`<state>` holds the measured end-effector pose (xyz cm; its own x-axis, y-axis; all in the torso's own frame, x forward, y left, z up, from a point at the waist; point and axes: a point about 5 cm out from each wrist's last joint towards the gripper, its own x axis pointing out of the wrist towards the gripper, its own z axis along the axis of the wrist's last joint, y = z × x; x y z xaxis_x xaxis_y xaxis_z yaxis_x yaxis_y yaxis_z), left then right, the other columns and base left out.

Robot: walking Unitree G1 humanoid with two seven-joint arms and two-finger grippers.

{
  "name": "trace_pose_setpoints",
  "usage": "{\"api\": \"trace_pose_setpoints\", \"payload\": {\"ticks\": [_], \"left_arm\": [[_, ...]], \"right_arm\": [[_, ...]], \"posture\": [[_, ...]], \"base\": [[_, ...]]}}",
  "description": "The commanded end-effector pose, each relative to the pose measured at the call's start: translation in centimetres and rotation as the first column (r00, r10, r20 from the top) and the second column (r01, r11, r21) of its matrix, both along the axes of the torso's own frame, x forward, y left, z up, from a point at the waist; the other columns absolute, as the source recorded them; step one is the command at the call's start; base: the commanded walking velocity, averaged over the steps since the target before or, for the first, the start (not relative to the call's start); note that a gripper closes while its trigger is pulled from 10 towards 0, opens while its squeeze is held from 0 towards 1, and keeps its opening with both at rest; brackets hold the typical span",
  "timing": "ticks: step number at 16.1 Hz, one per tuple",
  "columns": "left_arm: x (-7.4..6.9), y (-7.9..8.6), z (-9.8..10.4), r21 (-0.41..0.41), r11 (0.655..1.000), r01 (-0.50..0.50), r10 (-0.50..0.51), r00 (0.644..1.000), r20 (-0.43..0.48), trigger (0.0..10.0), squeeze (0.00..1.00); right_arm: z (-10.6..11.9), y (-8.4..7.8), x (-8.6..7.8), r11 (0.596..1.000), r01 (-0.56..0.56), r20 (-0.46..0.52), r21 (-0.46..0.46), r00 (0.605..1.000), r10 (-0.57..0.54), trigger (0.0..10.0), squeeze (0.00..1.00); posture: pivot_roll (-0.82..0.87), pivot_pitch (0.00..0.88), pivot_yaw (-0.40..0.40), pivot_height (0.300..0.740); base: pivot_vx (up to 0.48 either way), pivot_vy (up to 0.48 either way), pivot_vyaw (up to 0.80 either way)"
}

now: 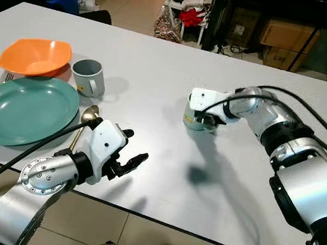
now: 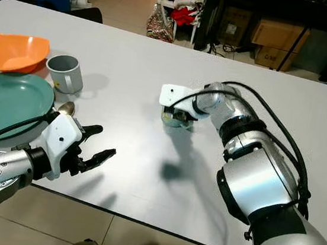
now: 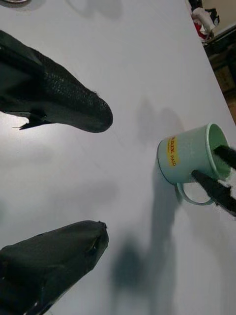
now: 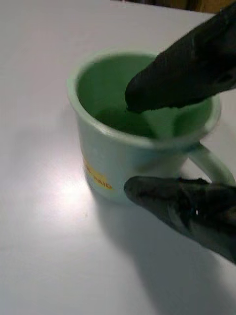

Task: Setting the table

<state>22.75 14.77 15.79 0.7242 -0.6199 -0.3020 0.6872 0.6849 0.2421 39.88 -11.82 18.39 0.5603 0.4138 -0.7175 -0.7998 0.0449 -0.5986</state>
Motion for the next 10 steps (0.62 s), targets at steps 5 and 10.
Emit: {"api": "trace_pose_setpoints", "payload": {"ticks": [5,10], "left_arm": [[0.7,-0.7,0.6,-0.043,0.999,-0.003,0.005,0.999,0.043,10.0,0.00],[2.0,-0.9,1.2,-0.146,0.973,-0.180,0.196,0.975,0.106,10.0,0.00]], "right_arm": [[3.0,-0.6,0.0,0.976,-0.086,0.036,0.198,0.996,0.081,10.0,1.00],[3.5,-3.9,-2.5,0.697,0.048,0.097,0.715,0.981,-0.167,10.0,1.00]], "posture": [[0.18,0.000,-0.032,0.740],[0.14,0.000,-0.023,0.740]], "base": [[0.000,0.000,0.00],[0.000,0.000,0.00]]}}
